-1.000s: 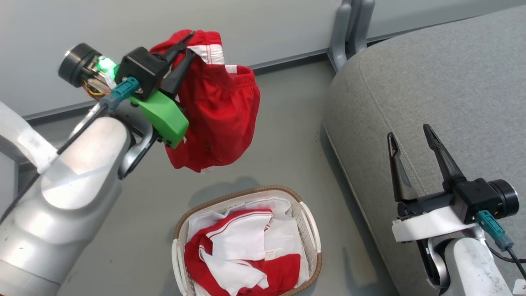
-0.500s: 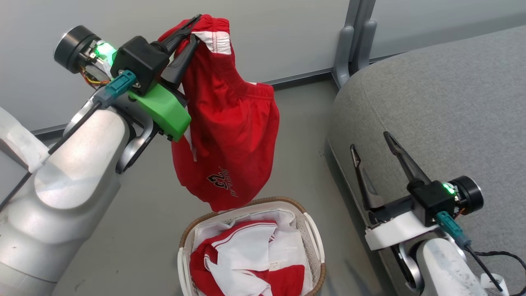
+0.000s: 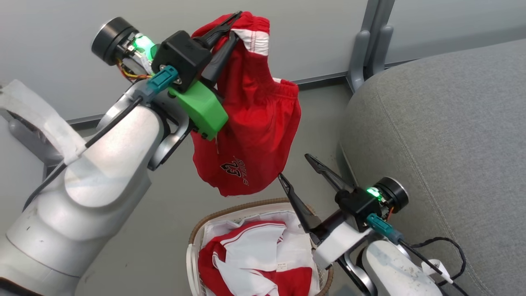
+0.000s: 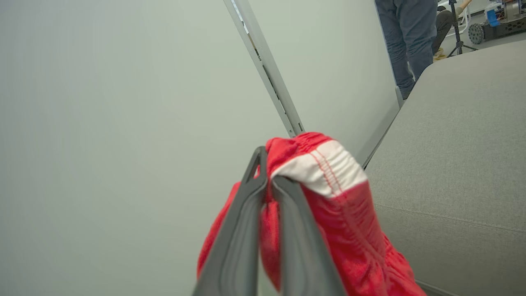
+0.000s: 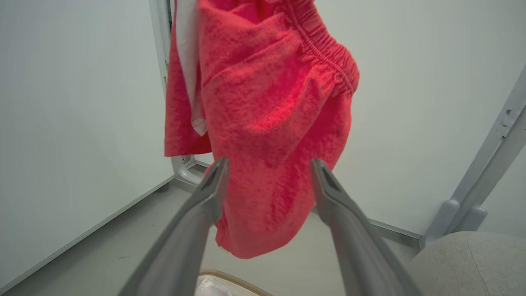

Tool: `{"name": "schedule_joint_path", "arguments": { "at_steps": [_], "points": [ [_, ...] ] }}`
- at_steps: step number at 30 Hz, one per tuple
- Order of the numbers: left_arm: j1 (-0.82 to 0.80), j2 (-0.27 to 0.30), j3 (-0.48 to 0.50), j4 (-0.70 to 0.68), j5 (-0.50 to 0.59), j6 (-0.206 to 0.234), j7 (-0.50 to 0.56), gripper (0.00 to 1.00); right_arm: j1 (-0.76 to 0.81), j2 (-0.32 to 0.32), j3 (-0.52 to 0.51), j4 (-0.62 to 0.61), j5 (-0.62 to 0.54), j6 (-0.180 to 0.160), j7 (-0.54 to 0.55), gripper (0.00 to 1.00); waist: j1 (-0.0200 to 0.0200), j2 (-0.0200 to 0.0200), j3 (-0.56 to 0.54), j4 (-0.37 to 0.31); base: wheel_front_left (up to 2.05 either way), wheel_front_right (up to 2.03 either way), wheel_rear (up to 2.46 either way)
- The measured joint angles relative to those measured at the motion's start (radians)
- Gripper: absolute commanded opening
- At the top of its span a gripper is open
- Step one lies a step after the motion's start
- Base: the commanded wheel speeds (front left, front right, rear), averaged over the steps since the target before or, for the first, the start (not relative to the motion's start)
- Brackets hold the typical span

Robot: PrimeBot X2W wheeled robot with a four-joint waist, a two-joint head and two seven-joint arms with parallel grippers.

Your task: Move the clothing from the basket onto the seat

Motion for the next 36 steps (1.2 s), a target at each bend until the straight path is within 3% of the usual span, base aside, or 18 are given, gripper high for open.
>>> {"name": "schedule_joint_path", "arguments": {
  "at_steps": [10, 16, 22, 32, 33, 34, 36],
  "points": [
    [-0.070, -0.095, -0.038, 0.008, 0.003, 0.008, 0.034, 0.00, -0.094, 0.000, 0.048, 0.104, 0.082, 0.000, 0.000, 1.00, 0.0000, 0.0000, -0.005, 0.047, 0.00, 0.00, 0.00],
    [-0.088, -0.142, -0.064, 0.014, 0.002, 0.007, 0.049, 0.00, -0.107, 0.000, -0.078, 0.107, 0.074, 0.000, 0.000, 1.00, 0.0000, 0.0000, -0.014, 0.070, 0.00, 0.00, 0.00],
    [-0.088, -0.162, -0.086, -0.006, -0.014, 0.003, 0.061, 0.00, -0.112, -0.002, -0.173, 0.060, 0.056, 0.000, 0.000, 1.00, 0.0000, 0.0000, -0.027, 0.084, 0.00, 0.00, 0.00],
    [-0.075, -0.168, -0.110, -0.038, -0.035, -0.001, 0.060, 0.00, -0.141, -0.001, -0.129, 0.045, 0.014, 0.000, 0.000, 1.00, 0.0000, 0.0000, -0.044, 0.095, 0.00, 0.00, 0.00],
    [-0.073, -0.169, -0.111, -0.038, -0.035, -0.001, 0.060, 0.00, -0.144, -0.001, -0.123, 0.046, 0.014, 0.000, 0.000, 0.80, 0.0001, 0.0000, -0.045, 0.096, 0.00, 0.00, 0.00],
    [-0.071, -0.169, -0.111, -0.038, -0.036, -0.001, 0.060, 0.00, -0.146, -0.001, -0.118, 0.046, 0.014, 0.000, 0.000, 0.47, 0.0000, 0.0000, -0.046, 0.096, 0.00, 0.00, 0.00],
    [-0.064, -0.166, -0.111, -0.036, -0.044, -0.001, 0.058, 0.00, -0.155, -0.001, -0.109, 0.050, 0.016, 0.000, 0.000, 0.09, 0.0000, 0.0000, -0.045, 0.096, 0.00, 0.00, 0.00]
  ]
}}
